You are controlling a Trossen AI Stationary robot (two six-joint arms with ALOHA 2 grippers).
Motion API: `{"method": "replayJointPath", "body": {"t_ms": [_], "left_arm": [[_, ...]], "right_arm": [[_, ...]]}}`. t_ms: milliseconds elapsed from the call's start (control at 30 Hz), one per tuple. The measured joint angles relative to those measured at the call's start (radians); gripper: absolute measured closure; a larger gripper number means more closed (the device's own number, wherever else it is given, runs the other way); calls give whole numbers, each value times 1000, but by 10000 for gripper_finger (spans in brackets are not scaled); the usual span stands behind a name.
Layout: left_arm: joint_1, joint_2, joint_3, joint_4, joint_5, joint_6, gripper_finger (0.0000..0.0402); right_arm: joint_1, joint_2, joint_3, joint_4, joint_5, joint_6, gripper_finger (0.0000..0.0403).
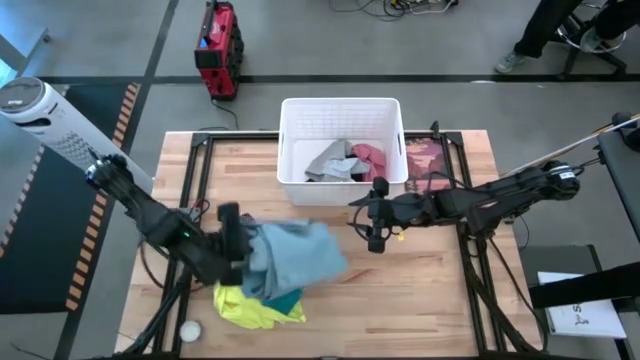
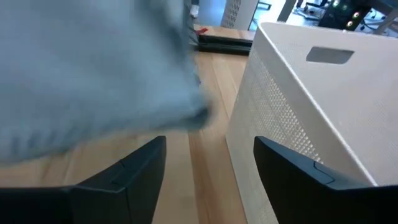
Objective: Sort clothes
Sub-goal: Put the blue pants into the white laundry bin
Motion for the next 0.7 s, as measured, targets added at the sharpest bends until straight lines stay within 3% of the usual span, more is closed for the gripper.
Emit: {"method": "replayJointPath", "body": {"t_ms": [167,333,533,700], "left_arm": [[0,-58,93,25,-230,77,362],[9,-82,144,42,-370,158,362],[93,-85,169,66,-405,250,362],[234,-84,155,247,-392,499,362]], "right_arm": [[21,-30,0,-1,0,-1,169],[63,-82,0,-3,0,0,168],[126,-150,0,-9,0,7,178],[181,-186,0,-30,0,7,187]]}}
